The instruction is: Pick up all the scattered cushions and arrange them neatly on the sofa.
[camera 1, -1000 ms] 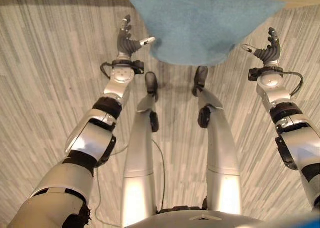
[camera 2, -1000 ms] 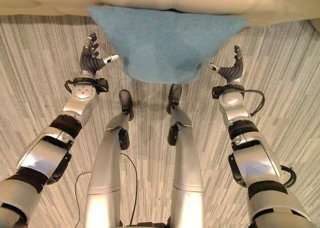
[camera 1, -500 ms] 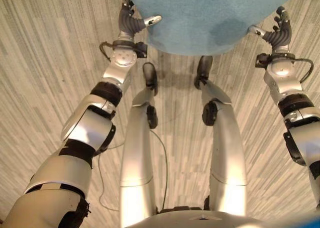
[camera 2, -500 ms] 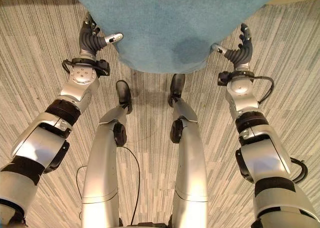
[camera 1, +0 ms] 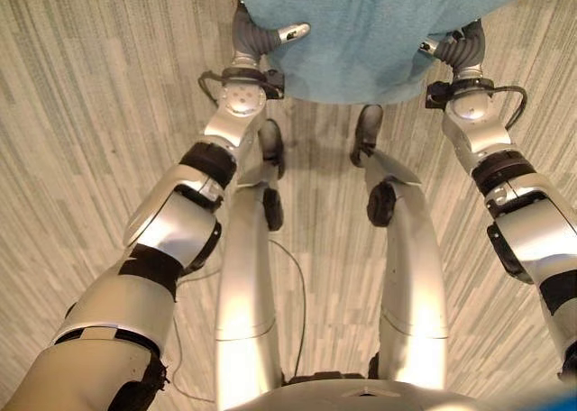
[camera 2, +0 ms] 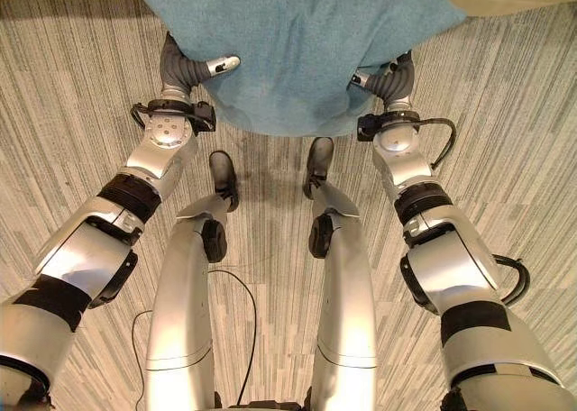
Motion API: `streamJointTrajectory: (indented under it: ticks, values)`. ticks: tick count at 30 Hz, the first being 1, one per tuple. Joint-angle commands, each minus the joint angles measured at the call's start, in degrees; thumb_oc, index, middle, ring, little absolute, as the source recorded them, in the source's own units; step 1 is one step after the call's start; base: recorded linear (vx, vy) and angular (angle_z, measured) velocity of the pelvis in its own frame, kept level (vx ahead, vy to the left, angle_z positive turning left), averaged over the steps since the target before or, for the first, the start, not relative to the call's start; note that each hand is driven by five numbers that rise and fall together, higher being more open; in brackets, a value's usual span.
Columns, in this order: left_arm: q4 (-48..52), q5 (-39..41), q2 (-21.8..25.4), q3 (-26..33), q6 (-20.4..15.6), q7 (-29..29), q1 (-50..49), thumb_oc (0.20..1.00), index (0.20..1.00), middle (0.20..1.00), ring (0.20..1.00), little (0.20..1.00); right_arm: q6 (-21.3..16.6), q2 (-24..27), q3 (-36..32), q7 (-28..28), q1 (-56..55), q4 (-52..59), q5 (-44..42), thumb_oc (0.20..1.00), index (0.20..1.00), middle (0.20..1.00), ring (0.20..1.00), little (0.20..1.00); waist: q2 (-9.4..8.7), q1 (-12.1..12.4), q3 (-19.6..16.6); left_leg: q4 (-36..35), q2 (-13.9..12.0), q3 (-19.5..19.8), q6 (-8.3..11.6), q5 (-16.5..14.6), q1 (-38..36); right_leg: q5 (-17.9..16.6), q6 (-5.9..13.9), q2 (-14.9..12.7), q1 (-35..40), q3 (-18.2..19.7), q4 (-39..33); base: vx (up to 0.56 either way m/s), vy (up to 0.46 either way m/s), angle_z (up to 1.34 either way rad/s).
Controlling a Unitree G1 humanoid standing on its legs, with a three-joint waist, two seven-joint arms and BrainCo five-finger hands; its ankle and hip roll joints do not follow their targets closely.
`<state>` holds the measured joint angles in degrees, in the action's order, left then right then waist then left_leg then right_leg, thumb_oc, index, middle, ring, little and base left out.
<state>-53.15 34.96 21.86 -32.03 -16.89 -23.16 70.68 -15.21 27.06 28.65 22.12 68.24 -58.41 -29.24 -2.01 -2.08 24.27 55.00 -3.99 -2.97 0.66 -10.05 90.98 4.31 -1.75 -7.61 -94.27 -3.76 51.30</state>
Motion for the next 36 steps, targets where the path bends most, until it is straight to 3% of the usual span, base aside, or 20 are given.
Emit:
streamJointTrajectory:
  ticks: [1, 3, 4, 5, 6, 10, 17, 24, 30, 31, 32, 33, 36]
  values:
    - [2.0, -0.1, -3.3, 0.4, -4.3, 0.4, 2.8, 1.0, 1.0, 1.0, 1.0, 1.0, -3.2, -9.3, 7.2, -3.1, 6.8, 2.6, -0.9, 1.0, 1.0, 1.0, 1.0, 1.0, 3.28, -0.2, -1.3, -0.5, -0.1, 8.7, 3.26, -0.3, -1.0, 4.3, 7.66, -0.1, 4.3, 0.7, 2.2, 0.0, 0.0, 0.0]
    - [1.7, -0.4, -3.0, 0.1, -4.0, 0.0, 3.5, 1.0, 1.0, 1.0, 1.0, 1.0, -3.4, -10.6, 7.0, -3.2, 7.5, 2.5, -2.2, 1.0, 1.0, 1.0, 1.0, 1.0, 3.27, -0.1, -1.5, -0.5, -0.2, 8.6, 3.4, -0.2, -1.0, 4.3, 7.63, -0.1, 4.3, 0.7, 2.3, 0.0, 0.0, 0.0]
    - [1.1, -0.6, -2.8, -0.1, -3.7, -0.2, 4.1, 1.0, 1.0, 1.0, 1.0, 1.0, -3.5, -10.8, 7.0, -3.3, 8.0, 2.4, -2.6, 0.953, 0.953, 0.953, 0.953, 0.953, 3.32, -0.1, -1.6, -0.4, -0.2, 8.7, 3.39, -0.2, -1.0, 4.3, 7.63, -0.1, 4.3, 0.6, 2.4, 0.0, 0.0, 0.0]
    - [0.7, -1.0, -2.2, -0.4, -3.5, -0.5, 4.9, 0.718, 0.718, 0.718, 0.718, 0.718, -3.6, -11.1, 7.1, -3.3, 8.8, 2.6, -3.3, 0.2, 0.2, 0.2, 0.2, 0.2, 3.29, 0.1, -1.6, -0.5, -0.1, 8.8, 3.38, -0.2, -1.0, 4.1, 7.71, -0.1, 4.3, 0.5, 2.3, 0.0, 0.0, 0.0]
    - [0.7, -1.0, -1.8, 0.0, -3.5, -0.9, 4.8, 0.2, 0.2, 0.2, 0.2, 0.2, -3.8, -11.1, 7.2, -2.9, 9.6, 3.5, -3.3, 0.2, 0.2, 0.2, 0.2, 0.2, 3.35, 0.2, -1.9, -0.6, -0.1, 9.1, 3.42, -0.1, -1.0, 4.0, 7.79, 0.1, 4.3, 0.5, 2.2, 0.0, 0.0, 0.0]
    - [2.0, -0.2, -0.8, 1.2, -3.9, -1.1, 3.7, 0.2, 0.2, 0.2, 0.2, 0.2, -4.0, -9.9, 7.3, -2.1, 10.2, 5.9, -1.7, 0.2, 0.2, 0.2, 0.2, 0.2, 3.07, 0.1, -2.5, -0.4, 0.1, 9.3, 3.56, -0.1, -1.0, 3.8, 7.79, 0.3, 4.3, 0.4, 2.2, 0.0, 0.0, 0.0]
    - [8.7, 0.9, 0.8, 6.1, -5.7, -1.3, -3.1, 0.2, 0.2, 0.2, 0.2, 0.2, -5.5, -8.1, 3.1, 0.0, 6.1, 14.0, 1.4, 0.2, 0.2, 0.2, 0.2, 0.2, 2.81, -0.4, -8.3, -2.8, 0.3, 9.1, 3.82, 0.0, -2.4, 3.9, 7.31, 0.8, 6.1, -1.1, 0.6, -0.01, 0.006, 0.0]
    - [17.4, 0.0, -4.1, 10.4, -7.0, -0.5, -11.7, 0.2, 0.2, 0.2, 0.2, 0.2, -6.3, -9.0, -1.2, -0.7, -1.9, 20.1, 4.0, 0.2, 0.2, 0.2, 0.2, 0.2, 2.73, -0.4, -8.7, -16.7, 0.4, 8.3, 4.35, 1.8, -18.6, 3.7, 7.26, 1.0, 21.5, -3.0, -9.4, -0.09, 0.006, 0.06]
    - [21.1, -2.5, -7.0, 9.8, -7.2, 1.3, -18.6, 0.2, 0.2, 0.2, 0.2, 0.2, -6.2, -10.4, -2.2, -3.1, -10.5, 23.4, 4.9, 0.2, 0.2, 0.2, 0.2, 0.2, 2.59, 0.1, -9.3, -28.2, 0.8, 9.0, 5.34, 4.4, -32.6, 2.8, 7.5, 0.0, 34.7, -4.7, -18.3, -0.03, -0.009, 0.11]
    - [22.8, -3.3, -7.7, 9.4, -7.1, 2.5, -21.7, 0.2, 0.2, 0.2, 0.2, 0.2, -6.3, -10.8, -2.7, -4.1, -14.5, 24.4, 5.3, 0.2, 0.2, 0.2, 0.2, 0.2, 2.68, 0.7, -10.1, -32.7, 1.3, 9.2, 5.54, 7.2, -37.3, 0.8, 7.26, -0.5, 38.7, -5.7, -21.9, -0.04, -0.046, 0.09]
    - [24.2, -4.3, -8.5, 9.2, -6.8, 3.7, -25.4, 0.2, 0.2, 0.2, 0.2, 0.2, -6.3, -11.2, -3.3, -4.9, -18.6, 25.3, 6.2, 0.2, 0.2, 0.2, 0.2, 0.2, 2.77, 1.3, -10.7, -36.8, 1.5, 9.6, 5.9, 8.0, -43.7, 0.6, 7.32, -0.4, 44.7, -6.6, -25.3, -0.04, -0.046, 0.15]
    - [24.2, -4.3, -8.5, 9.1, -6.8, 3.7, -25.5, 0.2, 0.2, 0.2, 0.2, 0.2, -6.2, -11.2, -3.3, -4.9, -18.7, 25.4, 6.2, 0.2, 0.2, 0.2, 0.2, 0.2, 2.78, 1.3, -10.5, -37.0, 1.5, 9.6, 5.9, 8.1, -44.0, 0.5, 7.32, -0.3, 45.0, -6.6, -25.5, 0.05, -0.069, 0.18]
    - [25.0, -4.2, -9.2, 8.5, -6.2, 6.1, -32.0, 0.2, 0.2, 0.2, 0.2, 0.2, -5.5, -11.5, -4.3, -6.5, -25.3, 26.3, 6.8, 0.2, 0.2, 0.2, 0.2, 0.2, 2.83, 2.5, -11.2, -43.0, 1.4, 10.6, 6.59, 9.8, -55.4, 0.9, 7.0, 0.0, 56.0, -8.9, -30.1, 0.07, -0.072, 0.13]
